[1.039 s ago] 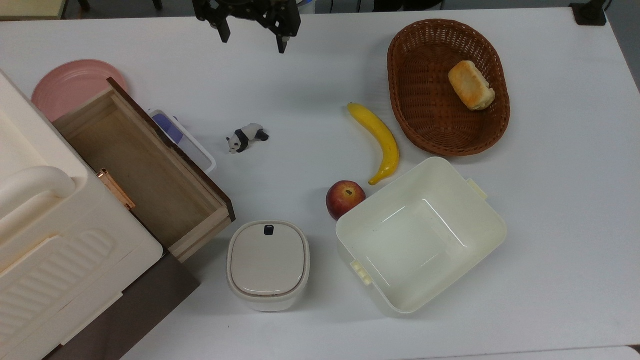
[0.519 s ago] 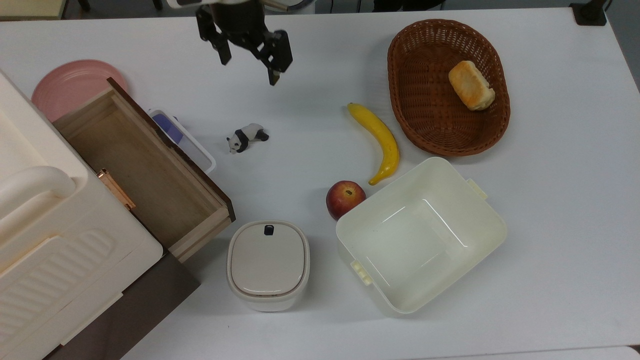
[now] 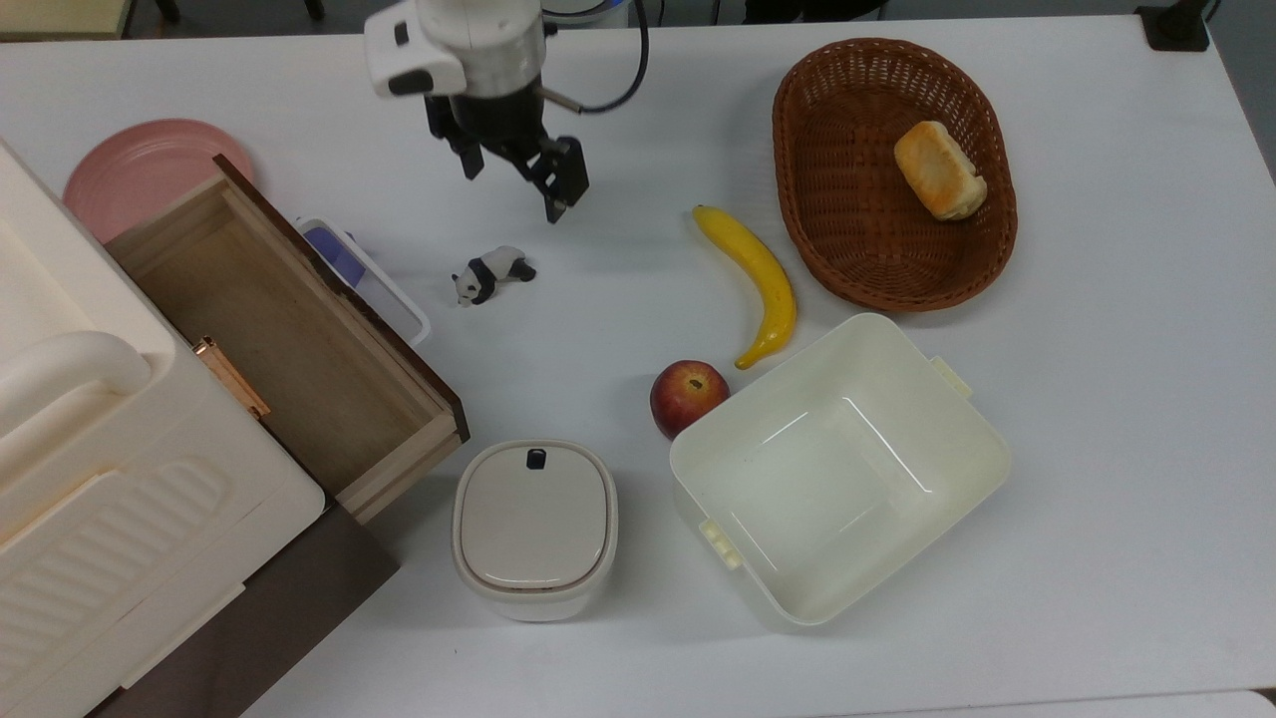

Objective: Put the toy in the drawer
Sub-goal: 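Move the open gripper over the panda toy and lower it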

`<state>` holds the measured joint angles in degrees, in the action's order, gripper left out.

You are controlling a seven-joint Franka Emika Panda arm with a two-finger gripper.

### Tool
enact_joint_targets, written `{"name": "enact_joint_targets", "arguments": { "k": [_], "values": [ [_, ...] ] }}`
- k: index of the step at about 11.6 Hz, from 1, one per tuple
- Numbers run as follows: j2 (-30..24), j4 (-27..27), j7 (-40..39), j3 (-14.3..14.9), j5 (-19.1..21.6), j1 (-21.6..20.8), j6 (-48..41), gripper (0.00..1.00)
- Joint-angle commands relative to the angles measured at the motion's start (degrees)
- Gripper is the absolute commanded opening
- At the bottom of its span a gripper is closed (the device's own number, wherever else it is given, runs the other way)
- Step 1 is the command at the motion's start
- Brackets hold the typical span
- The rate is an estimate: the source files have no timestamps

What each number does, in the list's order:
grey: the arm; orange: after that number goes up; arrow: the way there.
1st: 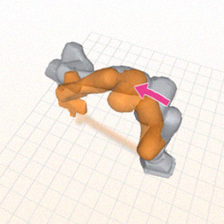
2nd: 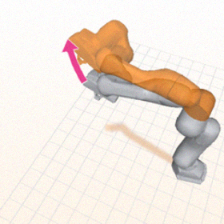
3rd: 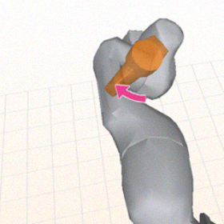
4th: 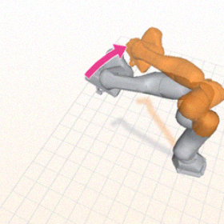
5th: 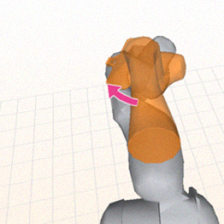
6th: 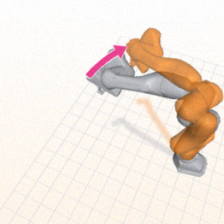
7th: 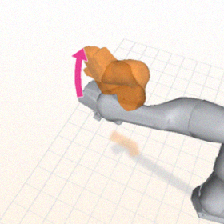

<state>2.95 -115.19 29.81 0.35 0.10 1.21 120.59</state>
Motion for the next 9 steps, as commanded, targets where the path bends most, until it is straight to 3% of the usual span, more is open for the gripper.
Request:
{"name": "enact_joint_targets", "arguments": {
  "k": [1,9],
  "values": [
    [4.9,-0.2,1.7,0.3,-3.2,-0.3,4.2,1.00],
    [9.0,0.3,1.7,0.3,-3.4,0.7,6.9,1.00]
  ]
}}
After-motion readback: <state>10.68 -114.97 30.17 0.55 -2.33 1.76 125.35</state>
